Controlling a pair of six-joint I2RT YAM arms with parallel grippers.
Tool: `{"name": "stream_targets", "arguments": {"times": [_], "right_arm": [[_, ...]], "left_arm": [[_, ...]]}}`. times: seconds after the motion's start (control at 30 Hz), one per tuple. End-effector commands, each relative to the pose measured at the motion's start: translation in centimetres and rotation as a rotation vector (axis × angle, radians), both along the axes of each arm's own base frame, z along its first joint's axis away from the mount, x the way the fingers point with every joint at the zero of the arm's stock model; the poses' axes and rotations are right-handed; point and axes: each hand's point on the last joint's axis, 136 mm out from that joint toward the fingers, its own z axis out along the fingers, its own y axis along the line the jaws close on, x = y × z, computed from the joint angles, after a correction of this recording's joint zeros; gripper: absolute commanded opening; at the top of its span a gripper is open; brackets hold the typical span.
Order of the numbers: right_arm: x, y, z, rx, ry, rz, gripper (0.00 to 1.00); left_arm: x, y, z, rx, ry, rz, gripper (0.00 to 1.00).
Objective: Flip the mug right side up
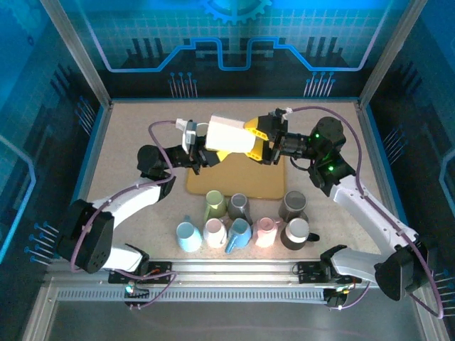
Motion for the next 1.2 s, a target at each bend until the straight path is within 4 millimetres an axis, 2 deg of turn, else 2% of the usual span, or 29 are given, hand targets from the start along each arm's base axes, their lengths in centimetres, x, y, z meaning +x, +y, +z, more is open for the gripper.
{"name": "stream_targets", "arguments": {"times": [0.0, 0.03, 0.07, 0.2, 0.3, 0.43, 0.5, 0.57, 0.73, 0.9, 1.0, 1.17], "right_arm": [[-0.3, -1.0, 0.6, -0.044, -0.128, -0.048, 0.87], [-0.1, -1.2, 0.2, -0.067, -0.124, -0.066, 0.98], [0.1, -1.4, -0.2, -0.091, -0.125, -0.083, 1.00], [0.6, -1.7, -2.3, -0.178, -0.117, -0.110, 1.00], [1.0, -2.3, -4.6, -0.245, -0.084, -0.149, 1.00], [1.3, -4.8, -7.4, -0.444, -0.164, -0.277, 1.00], [1.3, -6.3, -8.3, -0.554, -0.218, -0.333, 1.00], [1.4, -7.5, -8.9, -0.605, -0.226, -0.333, 1.00], [1.4, -10.7, -10.8, -0.753, -0.259, -0.387, 1.00], [0.9, -14.2, -10.8, -0.909, -0.304, -0.527, 1.00], [0.2, -15.0, -10.3, -0.939, -0.355, -0.557, 1.00], [-0.4, -15.8, -10.9, -0.984, -0.341, -0.569, 1.00]], "left_arm": [[-1.4, 1.3, 1.9, 0.003, -0.101, 0.058, 0.00], [-1.7, 1.5, 1.9, 0.018, -0.107, 0.071, 0.00], [-1.8, 1.6, 1.8, 0.035, -0.111, 0.089, 0.00], [-2.0, 2.6, 1.8, 0.074, -0.105, 0.194, 0.00], [-1.7, 3.8, 2.0, 0.096, -0.086, 0.312, 0.00], [-0.4, 5.4, 1.7, 0.175, 0.043, 0.460, 0.00], [0.6, 6.0, 1.1, 0.235, 0.166, 0.525, 0.00], [1.7, 6.2, -0.4, 0.339, 0.303, 0.584, 0.00], [3.1, 4.3, -4.0, 0.554, 0.439, 0.676, 0.00], [4.1, 1.3, -5.5, 0.659, 0.508, 0.702, 0.00], [5.4, 0.0, -6.6, 0.728, 0.544, 0.762, 0.00], [9.2, -0.4, -9.0, 0.881, 0.627, 1.019, 0.00]]}}
